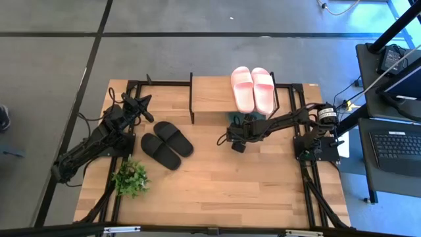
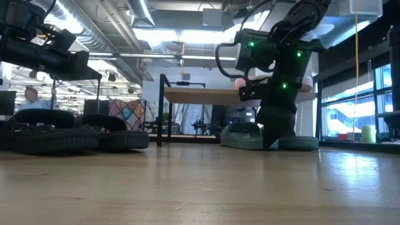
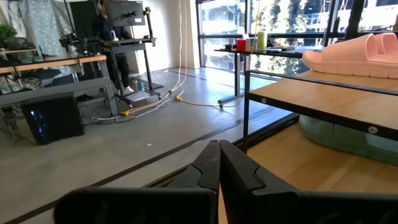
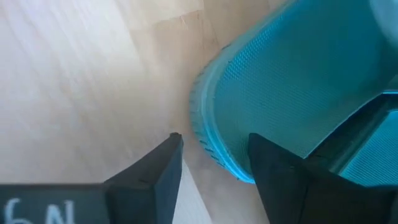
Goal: Pick and place slides into the shelf
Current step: Put the green slide under the shelf, then put the right black slipper under the shelf
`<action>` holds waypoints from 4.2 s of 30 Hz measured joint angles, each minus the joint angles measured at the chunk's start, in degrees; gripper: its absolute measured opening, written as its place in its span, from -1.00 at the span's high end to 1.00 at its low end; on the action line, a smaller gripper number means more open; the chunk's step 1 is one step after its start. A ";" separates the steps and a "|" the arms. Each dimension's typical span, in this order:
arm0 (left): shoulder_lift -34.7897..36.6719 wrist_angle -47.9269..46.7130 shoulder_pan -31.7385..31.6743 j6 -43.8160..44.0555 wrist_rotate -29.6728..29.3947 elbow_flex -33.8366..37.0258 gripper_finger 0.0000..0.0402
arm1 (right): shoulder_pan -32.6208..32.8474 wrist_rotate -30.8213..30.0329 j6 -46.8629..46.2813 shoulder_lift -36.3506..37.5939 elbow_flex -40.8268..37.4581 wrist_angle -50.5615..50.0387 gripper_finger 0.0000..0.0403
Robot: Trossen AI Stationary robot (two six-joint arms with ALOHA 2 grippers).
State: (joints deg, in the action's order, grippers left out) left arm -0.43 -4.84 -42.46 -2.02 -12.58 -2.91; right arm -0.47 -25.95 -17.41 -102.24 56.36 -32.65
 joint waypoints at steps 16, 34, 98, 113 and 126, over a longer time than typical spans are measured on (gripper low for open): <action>0.02 0.00 -0.01 -0.02 0.00 0.00 1.00 | 1.59 0.81 4.34 0.00 11.89 -5.30 0.09; 0.01 0.00 0.00 0.48 0.02 0.02 1.00 | 2.91 18.58 18.73 0.02 20.13 23.22 0.09; -26.18 3.96 23.03 -13.66 -7.31 -24.43 1.00 | 0.57 17.33 16.12 52.30 -20.98 22.71 0.09; -52.17 2.22 37.11 -7.28 -9.55 -44.20 0.96 | 0.57 16.39 24.21 52.41 -24.18 22.45 0.09; -61.56 -6.28 43.58 5.10 -24.33 -44.20 0.22 | 0.57 16.36 26.93 52.39 -27.06 22.65 0.09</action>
State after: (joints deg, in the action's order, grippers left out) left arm -61.98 -11.12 1.12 3.08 -36.90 -47.11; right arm 0.10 -9.60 9.52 -49.84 29.30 -9.99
